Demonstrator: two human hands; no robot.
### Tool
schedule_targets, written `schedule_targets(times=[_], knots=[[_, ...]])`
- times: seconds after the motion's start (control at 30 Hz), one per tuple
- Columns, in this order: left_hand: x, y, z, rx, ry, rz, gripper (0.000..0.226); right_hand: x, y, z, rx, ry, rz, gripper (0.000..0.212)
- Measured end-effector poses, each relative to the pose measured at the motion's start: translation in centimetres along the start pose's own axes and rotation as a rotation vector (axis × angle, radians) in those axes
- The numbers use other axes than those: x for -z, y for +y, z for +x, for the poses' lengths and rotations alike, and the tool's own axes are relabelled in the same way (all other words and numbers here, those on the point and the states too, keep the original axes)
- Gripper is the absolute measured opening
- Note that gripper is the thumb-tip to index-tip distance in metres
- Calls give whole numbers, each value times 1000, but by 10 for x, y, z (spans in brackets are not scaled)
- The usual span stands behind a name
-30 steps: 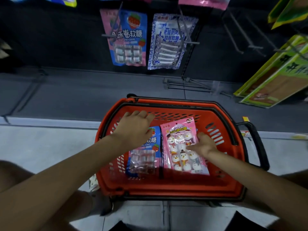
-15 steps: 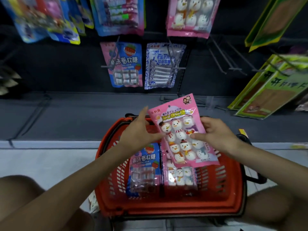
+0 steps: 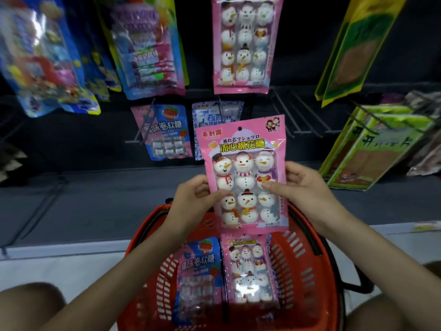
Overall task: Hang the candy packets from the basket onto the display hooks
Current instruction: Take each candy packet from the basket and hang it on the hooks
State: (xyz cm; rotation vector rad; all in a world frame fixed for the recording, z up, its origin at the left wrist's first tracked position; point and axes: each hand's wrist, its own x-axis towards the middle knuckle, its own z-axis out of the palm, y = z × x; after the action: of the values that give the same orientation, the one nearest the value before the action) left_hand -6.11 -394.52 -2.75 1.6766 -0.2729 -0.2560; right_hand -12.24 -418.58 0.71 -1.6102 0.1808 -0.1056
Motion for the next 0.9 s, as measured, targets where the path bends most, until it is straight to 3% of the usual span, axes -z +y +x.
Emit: schedule_targets(times=[0.13, 0.27, 0.5, 0.7, 0.9], knots=[[-8, 21, 4, -45, -4, -32, 23, 11, -20, 2, 73, 9, 14, 36], [-16, 40, 13, -152, -2, 82, 16, 15, -31, 1, 110, 51, 100, 33], [-27, 80, 38, -341, 26, 155, 23, 22, -45, 5, 208, 167, 190, 34], [-29, 148, 70, -649, 266, 459, 39, 32, -53, 7, 283, 311, 217, 32], [-29, 225, 103, -1009, 619, 781, 70, 37, -57, 9, 319, 393, 223, 29]])
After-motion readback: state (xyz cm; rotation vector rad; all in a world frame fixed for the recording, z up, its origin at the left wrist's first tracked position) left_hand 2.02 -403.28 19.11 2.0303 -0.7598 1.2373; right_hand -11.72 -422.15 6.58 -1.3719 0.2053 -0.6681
